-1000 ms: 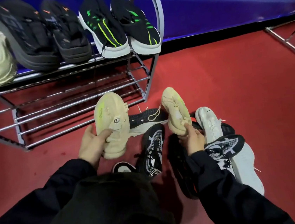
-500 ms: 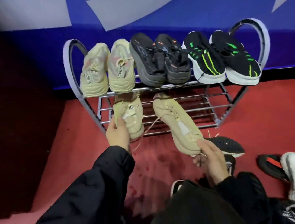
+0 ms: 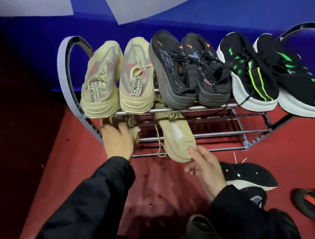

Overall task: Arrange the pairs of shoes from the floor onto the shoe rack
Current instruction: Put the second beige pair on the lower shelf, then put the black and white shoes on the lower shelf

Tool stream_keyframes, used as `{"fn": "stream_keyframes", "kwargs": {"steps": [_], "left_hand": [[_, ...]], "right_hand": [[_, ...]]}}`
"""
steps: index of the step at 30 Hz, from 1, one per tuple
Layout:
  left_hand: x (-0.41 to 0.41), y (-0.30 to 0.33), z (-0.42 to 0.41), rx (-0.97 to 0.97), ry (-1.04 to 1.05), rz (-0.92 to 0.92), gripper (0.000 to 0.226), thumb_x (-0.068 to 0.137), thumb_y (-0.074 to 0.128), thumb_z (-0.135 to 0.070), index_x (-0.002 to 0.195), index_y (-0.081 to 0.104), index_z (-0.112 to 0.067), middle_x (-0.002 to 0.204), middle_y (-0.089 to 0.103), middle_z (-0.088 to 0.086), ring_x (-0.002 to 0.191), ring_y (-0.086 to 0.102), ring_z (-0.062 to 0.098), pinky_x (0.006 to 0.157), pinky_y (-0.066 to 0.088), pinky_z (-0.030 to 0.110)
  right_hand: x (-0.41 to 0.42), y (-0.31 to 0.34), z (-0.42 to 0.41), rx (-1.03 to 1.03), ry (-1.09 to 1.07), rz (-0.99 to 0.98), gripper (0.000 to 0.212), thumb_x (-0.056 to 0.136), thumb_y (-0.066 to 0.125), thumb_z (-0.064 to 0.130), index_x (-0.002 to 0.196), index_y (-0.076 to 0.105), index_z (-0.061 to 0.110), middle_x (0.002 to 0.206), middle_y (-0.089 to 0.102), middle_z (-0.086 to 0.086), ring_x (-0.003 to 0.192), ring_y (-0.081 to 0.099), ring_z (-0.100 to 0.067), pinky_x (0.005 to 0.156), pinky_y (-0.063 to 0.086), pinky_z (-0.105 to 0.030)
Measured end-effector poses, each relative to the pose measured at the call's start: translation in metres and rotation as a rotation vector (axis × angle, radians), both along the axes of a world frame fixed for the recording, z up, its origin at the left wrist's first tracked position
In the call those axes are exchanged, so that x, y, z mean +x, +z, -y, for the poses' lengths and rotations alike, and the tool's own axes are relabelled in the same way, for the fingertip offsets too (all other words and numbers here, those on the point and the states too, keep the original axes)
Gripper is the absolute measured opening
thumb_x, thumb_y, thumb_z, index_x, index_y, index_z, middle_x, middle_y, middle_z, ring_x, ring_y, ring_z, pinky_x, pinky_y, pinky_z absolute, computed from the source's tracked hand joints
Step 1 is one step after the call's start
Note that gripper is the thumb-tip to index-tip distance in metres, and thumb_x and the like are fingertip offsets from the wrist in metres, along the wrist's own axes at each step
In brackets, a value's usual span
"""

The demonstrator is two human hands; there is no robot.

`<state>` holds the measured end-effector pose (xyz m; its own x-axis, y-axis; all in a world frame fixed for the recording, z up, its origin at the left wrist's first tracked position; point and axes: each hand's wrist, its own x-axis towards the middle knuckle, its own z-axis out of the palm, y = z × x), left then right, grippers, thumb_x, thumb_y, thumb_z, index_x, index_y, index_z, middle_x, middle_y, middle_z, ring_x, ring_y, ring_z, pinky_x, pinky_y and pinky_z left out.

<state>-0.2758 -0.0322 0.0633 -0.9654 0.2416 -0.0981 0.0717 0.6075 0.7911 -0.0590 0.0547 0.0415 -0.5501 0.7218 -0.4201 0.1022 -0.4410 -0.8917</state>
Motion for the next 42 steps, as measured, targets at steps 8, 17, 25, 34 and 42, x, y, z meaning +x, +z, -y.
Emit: {"fn": "stream_keyframes", "kwargs": {"steps": [8, 17, 25, 34, 42], "left_hand": [[-0.011, -0.034, 0.022, -0.509, -0.440, -0.480, 0.027, 0.086, 0.064, -0.029, 0.099, 0.066, -0.006, 0.093, 0.064, 0.020, 0.101, 0.049, 0.039, 0.103, 0.040, 0.050], [-0.009, -0.038, 0.029, -0.363, -0.459, -0.598, 0.033, 0.079, 0.056, -0.013, 0.110, 0.060, -0.002, 0.101, 0.057, 0.020, 0.100, 0.052, 0.042, 0.100, 0.040, 0.052], [0.005, -0.027, 0.035, -0.329, -0.507, -0.627, 0.052, 0.076, 0.058, -0.018, 0.125, 0.056, -0.001, 0.112, 0.057, 0.020, 0.107, 0.051, 0.042, 0.105, 0.036, 0.057], [0.099, -0.037, 0.020, -0.345, -0.969, -0.694, 0.040, 0.093, 0.048, -0.033, 0.123, 0.062, -0.012, 0.113, 0.063, 0.010, 0.102, 0.053, 0.037, 0.083, 0.044, 0.049], [0.204, -0.058, 0.002, -0.359, -1.296, -0.335, 0.042, 0.090, 0.043, -0.040, 0.124, 0.058, -0.019, 0.120, 0.057, 0.008, 0.110, 0.058, 0.037, 0.088, 0.053, 0.053]], "right_hand": [[-0.074, -0.008, 0.000, -0.074, -0.066, -0.044, 0.027, 0.096, 0.065, 0.020, 0.120, 0.059, 0.010, 0.102, 0.074, -0.014, 0.073, 0.071, -0.017, 0.059, 0.053, -0.020], [-0.121, -0.001, 0.015, 0.034, 0.038, 0.057, 0.029, 0.099, 0.059, 0.033, 0.116, 0.037, 0.027, 0.099, 0.068, -0.002, 0.073, 0.076, -0.020, 0.075, 0.062, -0.035], [-0.110, -0.002, 0.010, 0.304, 0.216, 0.327, 0.034, 0.090, 0.053, 0.063, 0.112, 0.041, 0.040, 0.068, 0.074, 0.001, 0.057, 0.067, -0.017, 0.064, 0.060, -0.040], [0.046, -0.043, 0.013, 0.231, 0.241, 0.387, 0.012, 0.098, 0.056, 0.017, 0.090, 0.062, 0.024, 0.070, 0.065, 0.001, 0.052, 0.058, -0.007, 0.056, 0.048, -0.025], [0.222, -0.102, 0.040, 0.158, -0.097, 0.978, 0.017, 0.085, 0.063, 0.039, 0.092, 0.055, 0.027, 0.106, 0.071, -0.007, 0.103, 0.066, -0.030, 0.090, 0.051, -0.034]]}}
